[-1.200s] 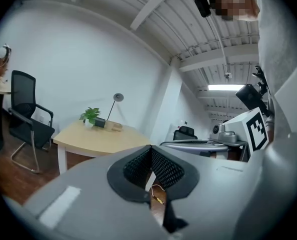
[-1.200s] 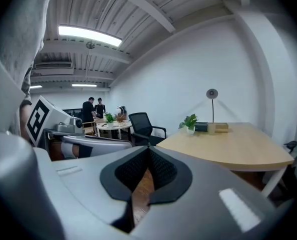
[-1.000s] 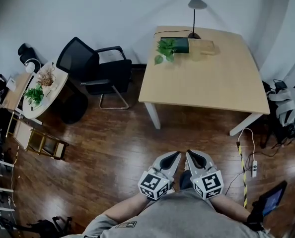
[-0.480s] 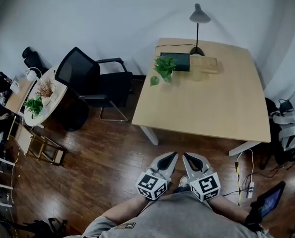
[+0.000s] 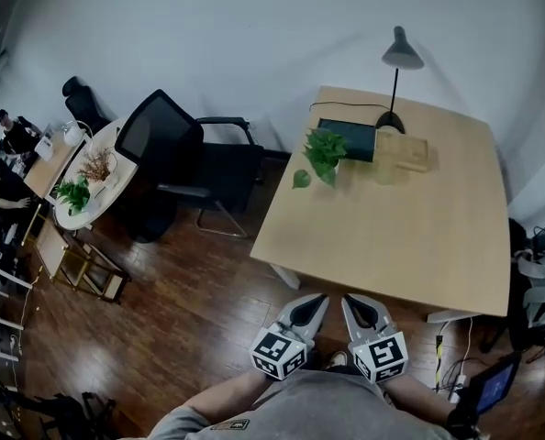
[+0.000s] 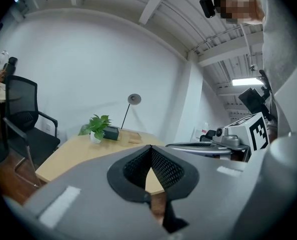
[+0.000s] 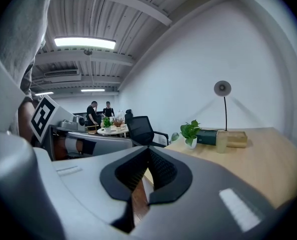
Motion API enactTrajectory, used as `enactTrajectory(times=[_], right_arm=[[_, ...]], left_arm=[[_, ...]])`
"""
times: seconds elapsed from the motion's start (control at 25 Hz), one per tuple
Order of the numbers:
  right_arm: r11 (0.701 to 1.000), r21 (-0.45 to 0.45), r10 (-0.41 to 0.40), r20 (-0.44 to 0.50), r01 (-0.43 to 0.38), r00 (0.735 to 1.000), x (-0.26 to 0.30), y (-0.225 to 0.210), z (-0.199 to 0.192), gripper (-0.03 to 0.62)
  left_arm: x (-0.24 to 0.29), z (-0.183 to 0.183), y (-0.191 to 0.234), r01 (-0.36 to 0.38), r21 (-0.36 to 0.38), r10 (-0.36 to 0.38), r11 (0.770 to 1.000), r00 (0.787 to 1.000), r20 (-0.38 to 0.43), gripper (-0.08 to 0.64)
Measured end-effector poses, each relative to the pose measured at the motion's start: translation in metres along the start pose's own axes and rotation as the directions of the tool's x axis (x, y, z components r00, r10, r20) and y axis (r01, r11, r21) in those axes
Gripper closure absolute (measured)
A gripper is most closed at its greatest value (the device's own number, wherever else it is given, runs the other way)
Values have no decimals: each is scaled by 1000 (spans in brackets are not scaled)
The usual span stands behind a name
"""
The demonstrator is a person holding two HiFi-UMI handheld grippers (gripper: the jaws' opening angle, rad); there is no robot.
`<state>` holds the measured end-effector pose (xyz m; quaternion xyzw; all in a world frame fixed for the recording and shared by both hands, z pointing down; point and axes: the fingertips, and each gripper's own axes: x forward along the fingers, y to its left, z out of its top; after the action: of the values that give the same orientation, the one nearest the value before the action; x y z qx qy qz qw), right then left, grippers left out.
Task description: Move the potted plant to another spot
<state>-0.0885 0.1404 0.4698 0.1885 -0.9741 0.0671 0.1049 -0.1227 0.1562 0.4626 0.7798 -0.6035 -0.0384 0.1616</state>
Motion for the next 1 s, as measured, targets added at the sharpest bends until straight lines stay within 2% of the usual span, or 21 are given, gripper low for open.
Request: enactTrajectory(times=[0.44, 0.68, 1.0], right_arm=[[997, -35, -65, -16, 65, 998, 116, -56, 29, 588], [993, -44, -106, -7, 106, 994, 181, -68, 51, 588], [986, -54, -161, -36, 159, 986, 216, -101, 56, 588]], left_arm=[[68, 43, 106, 65, 12, -65, 998, 998, 2, 566], [83, 69, 164, 94, 18, -94, 995, 996, 10, 566], [108, 73, 204, 97, -18, -97, 995, 995, -11, 566]])
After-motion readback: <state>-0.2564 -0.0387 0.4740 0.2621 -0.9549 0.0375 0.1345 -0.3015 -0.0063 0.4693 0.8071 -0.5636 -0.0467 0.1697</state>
